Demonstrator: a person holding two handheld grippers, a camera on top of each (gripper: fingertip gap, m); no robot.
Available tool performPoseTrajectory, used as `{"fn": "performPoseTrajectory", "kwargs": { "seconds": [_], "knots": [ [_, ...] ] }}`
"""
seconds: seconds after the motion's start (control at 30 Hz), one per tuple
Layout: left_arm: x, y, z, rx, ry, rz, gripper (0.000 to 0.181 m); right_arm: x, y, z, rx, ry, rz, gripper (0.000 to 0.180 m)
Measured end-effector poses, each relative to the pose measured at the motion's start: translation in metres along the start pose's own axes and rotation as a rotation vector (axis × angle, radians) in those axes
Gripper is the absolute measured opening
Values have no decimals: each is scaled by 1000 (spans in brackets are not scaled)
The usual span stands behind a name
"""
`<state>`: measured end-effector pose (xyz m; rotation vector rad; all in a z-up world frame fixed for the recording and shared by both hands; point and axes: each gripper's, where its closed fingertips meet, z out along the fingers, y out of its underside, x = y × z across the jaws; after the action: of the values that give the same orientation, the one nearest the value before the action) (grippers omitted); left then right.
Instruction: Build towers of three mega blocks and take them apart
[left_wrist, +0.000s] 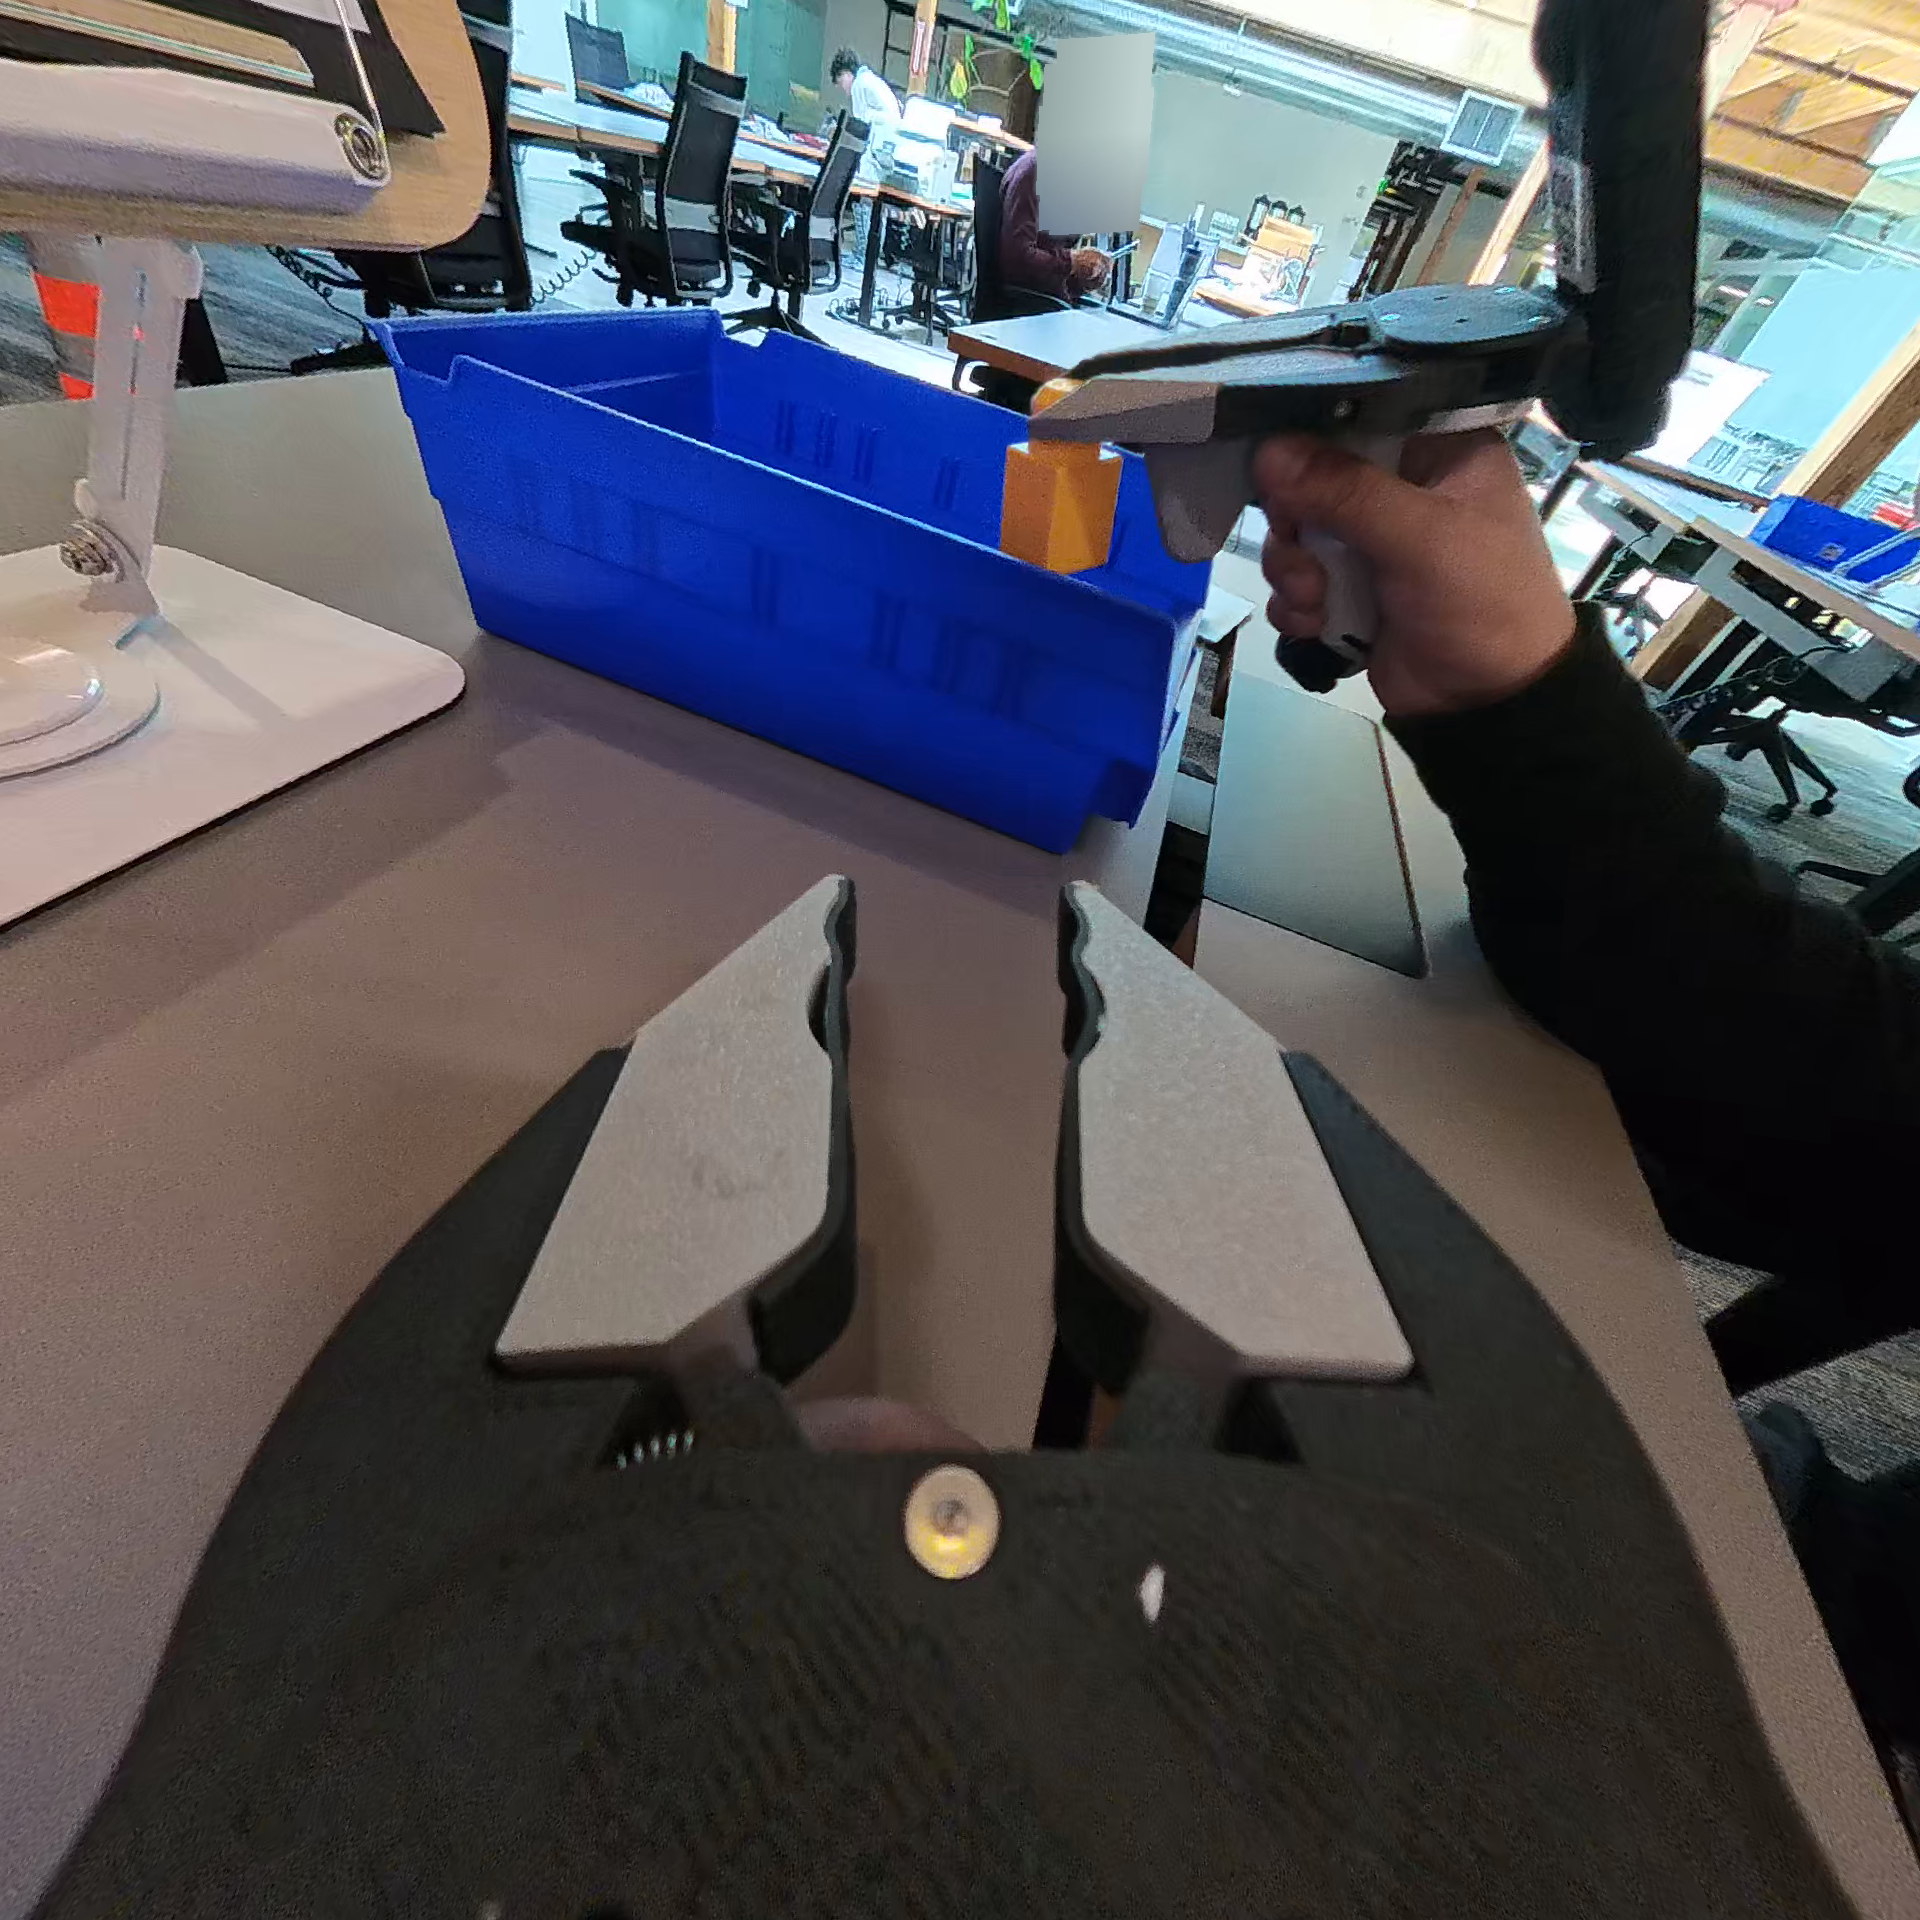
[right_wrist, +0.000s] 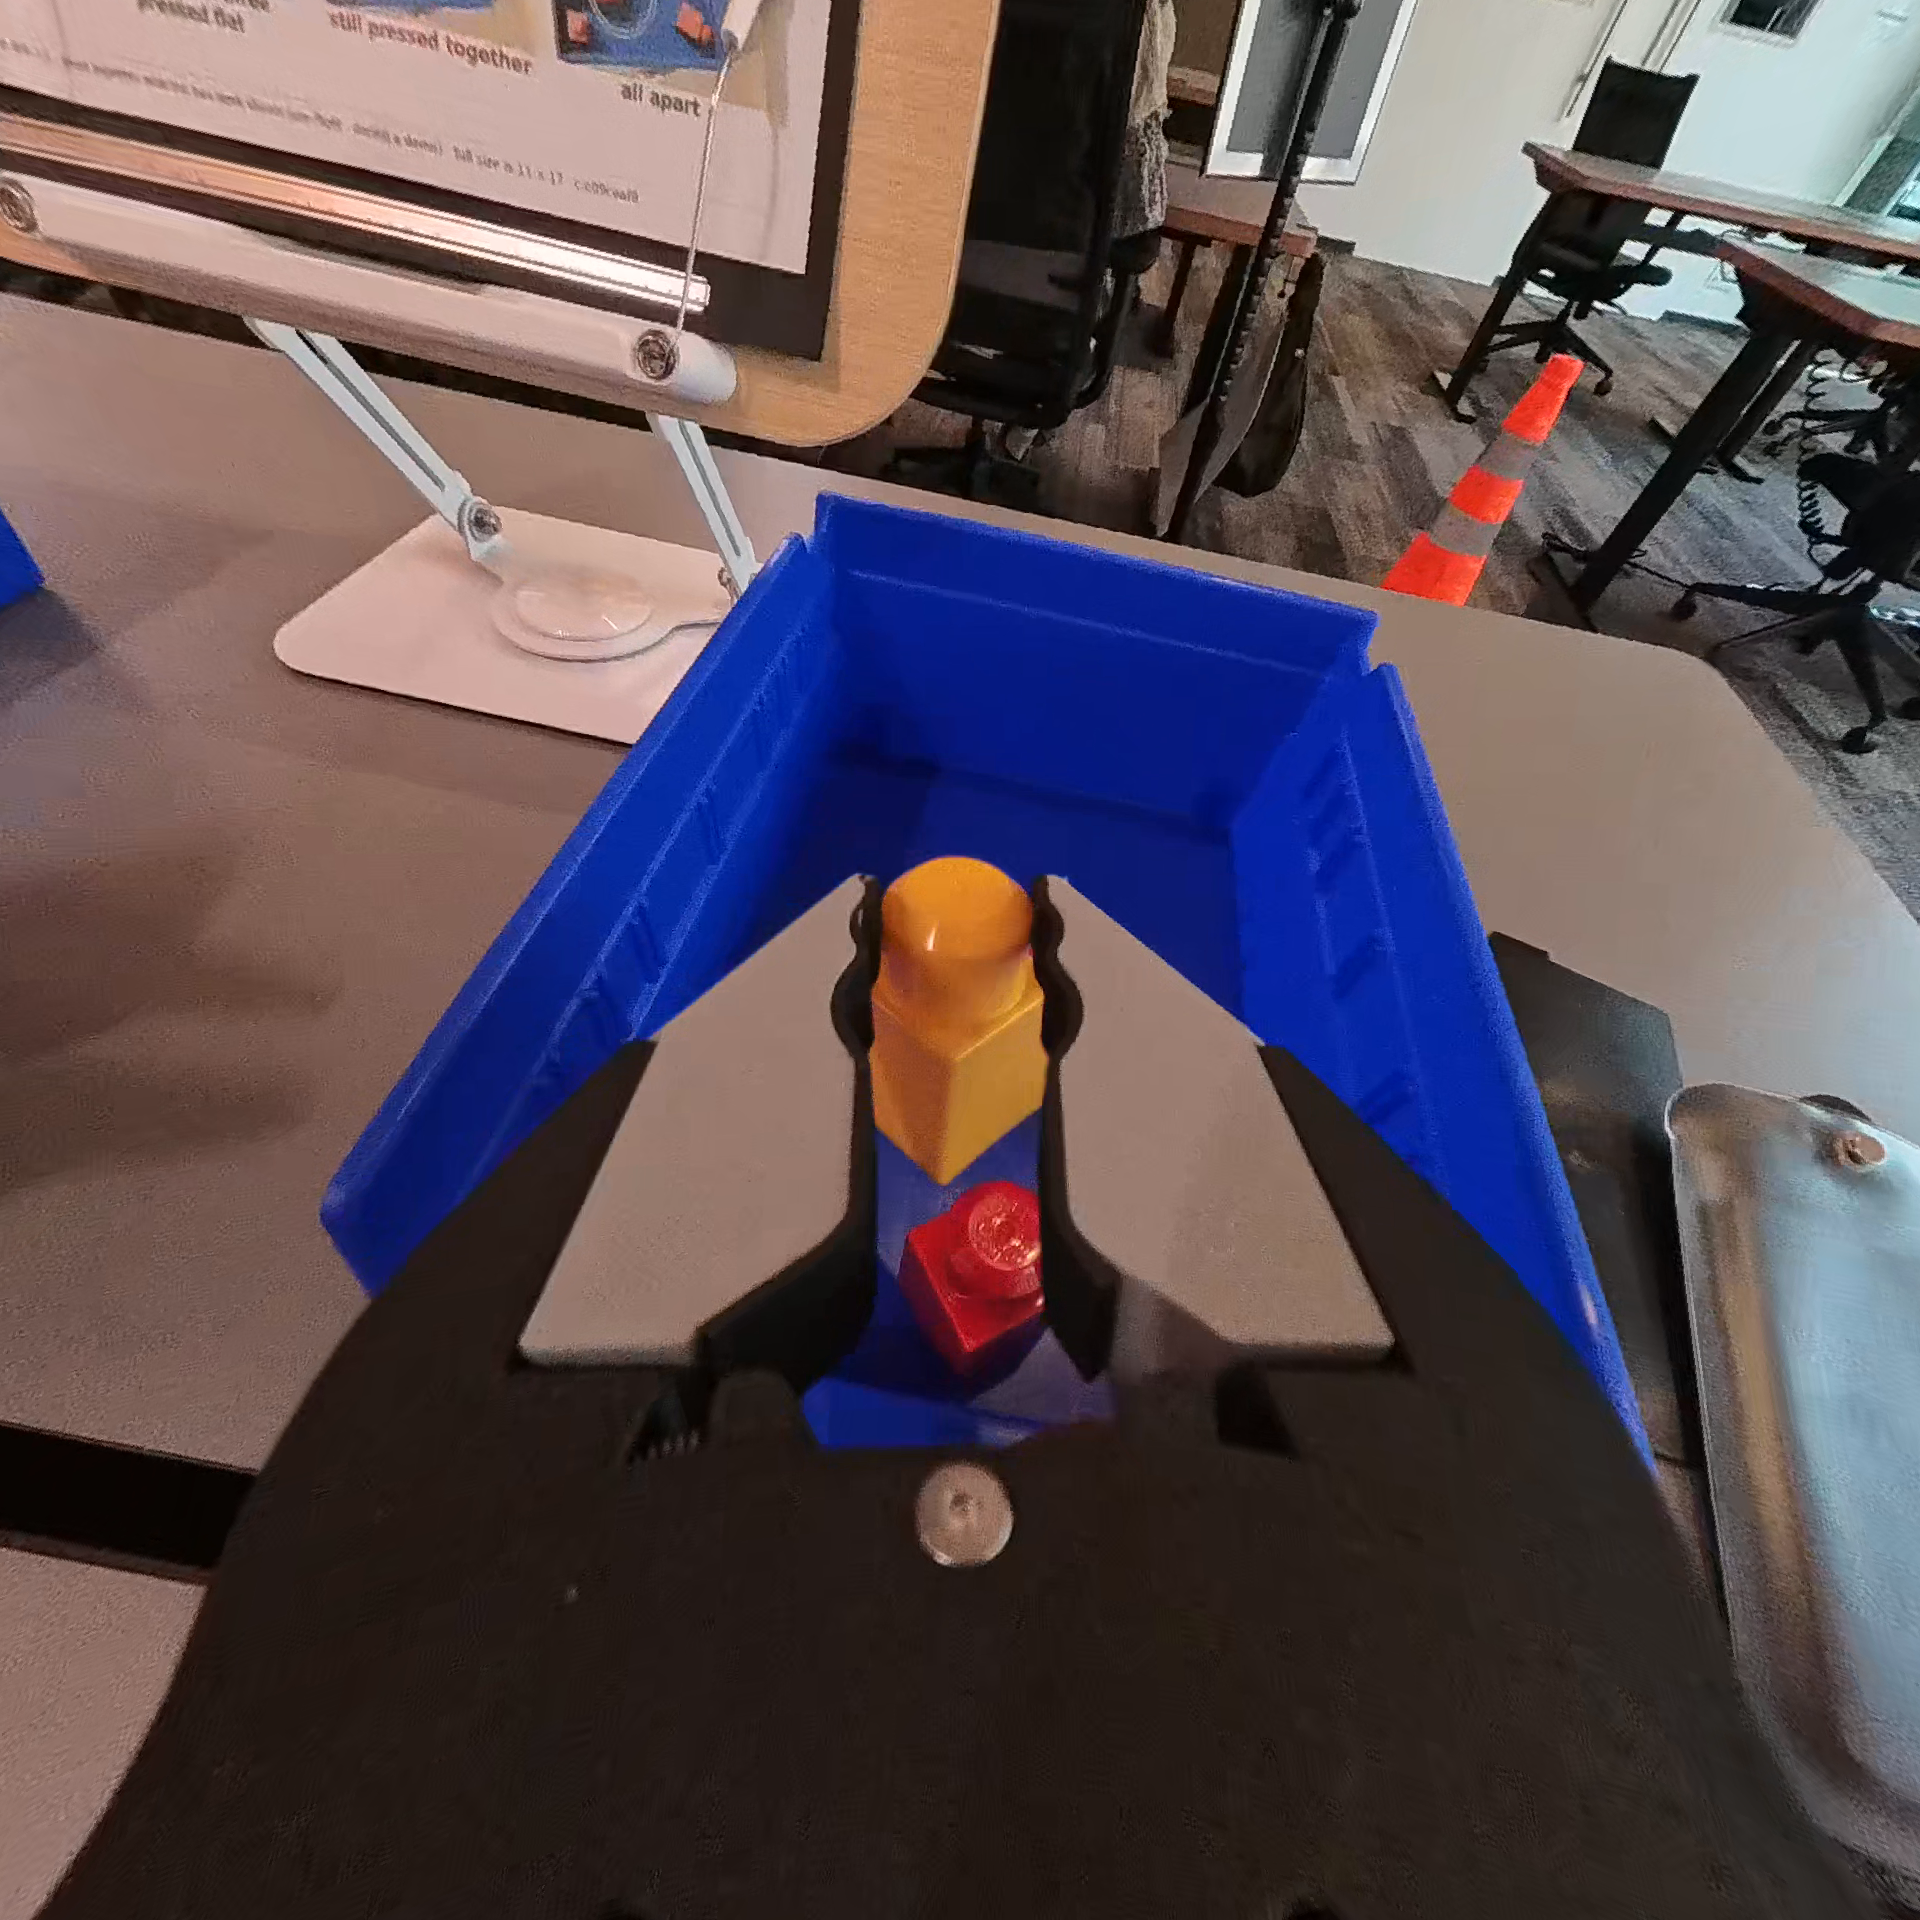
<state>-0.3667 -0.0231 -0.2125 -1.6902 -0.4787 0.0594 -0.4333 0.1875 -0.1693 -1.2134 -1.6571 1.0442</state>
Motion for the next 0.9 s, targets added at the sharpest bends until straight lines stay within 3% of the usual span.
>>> {"fn": "performPoseTrajectory", "kwargs": {
  "seconds": [0.13,0.3,0.57,0.8,0.9],
  "knots": [
    [-1,1,0,-1,-3,-6,37,-1,13,9,-63,-11,-1,27],
    [-1,2,0,-4,-4,-6,37,0,19,13,-74,-23,30,41],
    [-5,1,0,8,-20,-19,37,-7,-34,-11,223,4,21,50],
    [-8,1,0,9,-32,-27,37,-78,-94,-57,552,-197,-5,53],
    [-8,3,1,-1,-35,-20,37,-131,-98,-60,557,-401,60,56]
  ]
}}
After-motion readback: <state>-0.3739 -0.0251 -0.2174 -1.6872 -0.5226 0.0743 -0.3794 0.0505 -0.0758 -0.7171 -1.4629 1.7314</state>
